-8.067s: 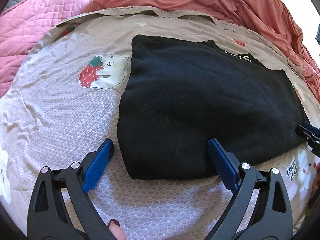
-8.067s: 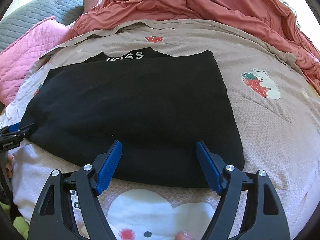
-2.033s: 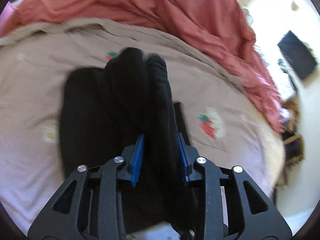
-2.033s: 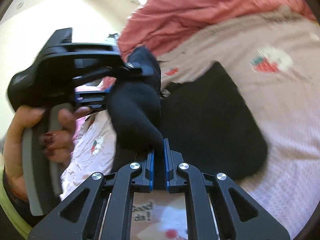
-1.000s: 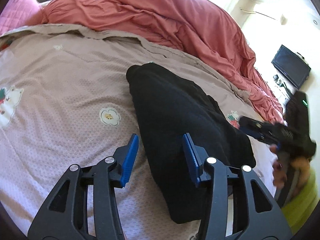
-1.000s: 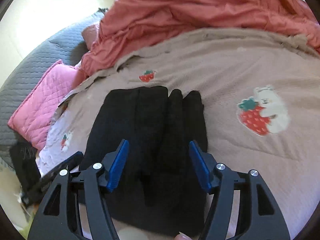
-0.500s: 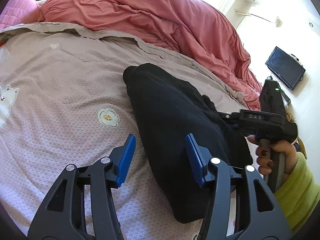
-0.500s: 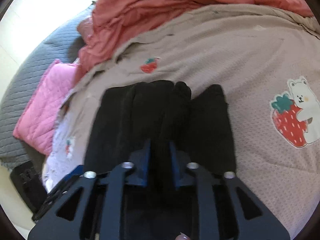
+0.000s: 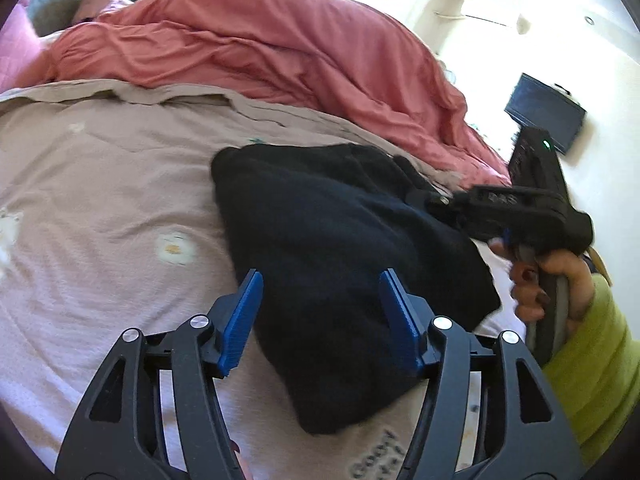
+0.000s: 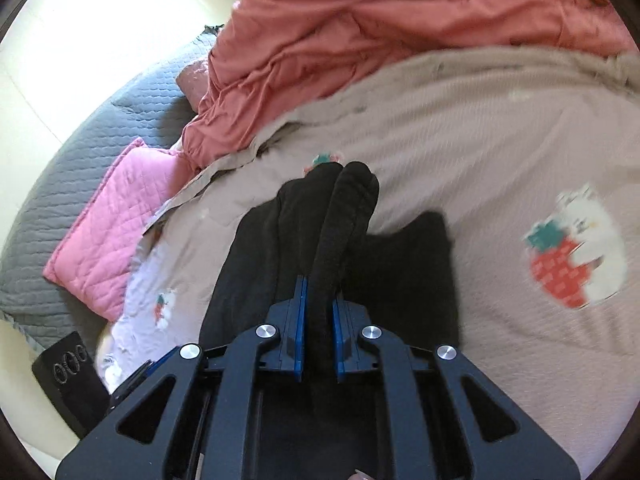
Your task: Fold small clothes
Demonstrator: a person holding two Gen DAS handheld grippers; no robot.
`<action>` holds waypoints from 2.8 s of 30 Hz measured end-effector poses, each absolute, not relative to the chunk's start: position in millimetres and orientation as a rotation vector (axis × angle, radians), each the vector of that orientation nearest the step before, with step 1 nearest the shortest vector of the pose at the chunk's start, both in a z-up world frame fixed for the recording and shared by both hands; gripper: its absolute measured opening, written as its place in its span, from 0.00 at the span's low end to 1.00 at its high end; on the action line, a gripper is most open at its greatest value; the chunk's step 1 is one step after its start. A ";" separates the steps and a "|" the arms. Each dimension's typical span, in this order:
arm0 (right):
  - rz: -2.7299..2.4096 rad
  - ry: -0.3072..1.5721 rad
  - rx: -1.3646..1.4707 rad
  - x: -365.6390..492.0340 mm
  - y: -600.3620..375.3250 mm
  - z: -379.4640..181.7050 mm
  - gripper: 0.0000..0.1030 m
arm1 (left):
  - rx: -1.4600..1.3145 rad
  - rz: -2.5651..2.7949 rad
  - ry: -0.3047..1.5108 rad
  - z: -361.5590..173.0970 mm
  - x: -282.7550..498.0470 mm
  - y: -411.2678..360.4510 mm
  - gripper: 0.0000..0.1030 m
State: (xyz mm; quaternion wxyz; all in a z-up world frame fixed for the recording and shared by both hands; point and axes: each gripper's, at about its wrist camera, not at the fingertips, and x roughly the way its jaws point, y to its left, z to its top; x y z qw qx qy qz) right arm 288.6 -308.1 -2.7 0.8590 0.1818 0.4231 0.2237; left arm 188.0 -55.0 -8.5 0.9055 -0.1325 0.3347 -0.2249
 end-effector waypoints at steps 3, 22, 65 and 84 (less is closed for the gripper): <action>0.415 0.944 0.343 295.9 -315.8 -16.6 0.09 | -0.216 -0.479 0.695 -9.2 183.9 -71.5 0.54; 0.619 0.834 0.100 205.4 -315.8 -10.1 0.33 | -0.134 -0.451 0.688 -15.6 175.0 -78.1 0.57; 0.496 0.886 0.171 162.1 -346.2 -14.2 0.16 | -0.052 -0.432 0.713 -18.3 176.6 -87.2 0.29; 0.401 0.904 0.043 308.9 -230.2 -11.8 0.31 | -0.033 -0.442 0.751 -31.4 171.3 -93.6 0.29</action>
